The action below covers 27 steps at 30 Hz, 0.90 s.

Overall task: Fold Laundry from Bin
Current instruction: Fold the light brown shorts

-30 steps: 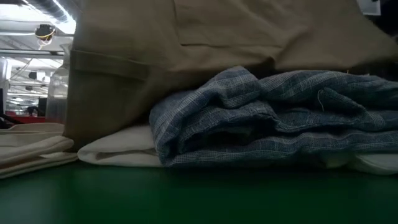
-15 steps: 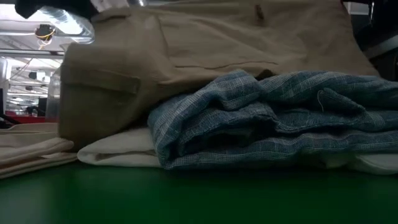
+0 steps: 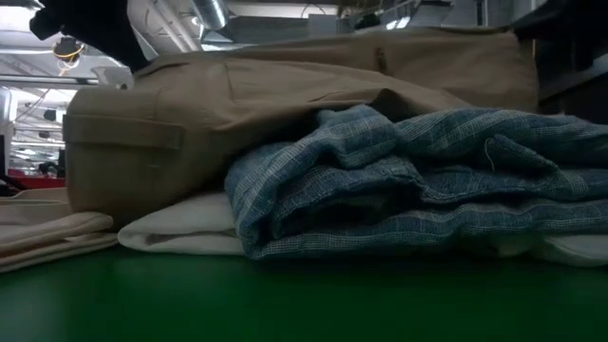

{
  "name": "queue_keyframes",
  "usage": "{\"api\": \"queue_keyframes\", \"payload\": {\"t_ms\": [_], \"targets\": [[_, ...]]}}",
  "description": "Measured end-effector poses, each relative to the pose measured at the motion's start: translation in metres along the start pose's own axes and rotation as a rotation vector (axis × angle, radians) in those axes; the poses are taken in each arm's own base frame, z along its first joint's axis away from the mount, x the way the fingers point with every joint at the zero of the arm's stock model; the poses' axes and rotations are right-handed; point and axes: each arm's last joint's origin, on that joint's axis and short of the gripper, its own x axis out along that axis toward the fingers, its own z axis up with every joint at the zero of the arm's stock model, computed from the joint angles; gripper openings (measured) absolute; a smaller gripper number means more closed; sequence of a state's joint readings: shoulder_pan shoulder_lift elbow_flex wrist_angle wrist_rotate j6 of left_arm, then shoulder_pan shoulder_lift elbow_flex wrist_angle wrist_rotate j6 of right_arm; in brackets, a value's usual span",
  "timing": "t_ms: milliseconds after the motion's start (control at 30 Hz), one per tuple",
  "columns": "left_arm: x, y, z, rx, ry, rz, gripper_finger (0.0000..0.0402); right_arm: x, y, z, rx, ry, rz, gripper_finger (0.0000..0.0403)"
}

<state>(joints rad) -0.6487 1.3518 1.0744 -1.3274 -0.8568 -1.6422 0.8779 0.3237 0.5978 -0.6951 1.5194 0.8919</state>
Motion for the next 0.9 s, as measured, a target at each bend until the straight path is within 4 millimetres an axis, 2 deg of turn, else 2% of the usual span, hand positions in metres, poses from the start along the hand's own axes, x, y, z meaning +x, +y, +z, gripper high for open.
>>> {"api": "queue_keyframes", "payload": {"t_ms": [233,467,700,900], "targets": [[0.009,0.002,0.006,0.039,0.036,0.049,0.0002,0.016,0.007,-0.03,0.082,0.009,-0.094,0.0001],[0.012,0.004,0.008,0.039,0.049,0.077,0.0002,0.049,0.022,-0.048,-0.015,0.096,-0.154,0.0001],[0.016,0.007,0.002,0.041,0.124,0.096,0.0002,0.081,0.002,-0.051,-0.028,0.252,-0.242,0.0001],[0.03,0.014,-0.014,0.009,0.124,0.142,0.0004,0.094,-0.01,-0.047,-0.033,0.331,-0.251,0.0001]]}}
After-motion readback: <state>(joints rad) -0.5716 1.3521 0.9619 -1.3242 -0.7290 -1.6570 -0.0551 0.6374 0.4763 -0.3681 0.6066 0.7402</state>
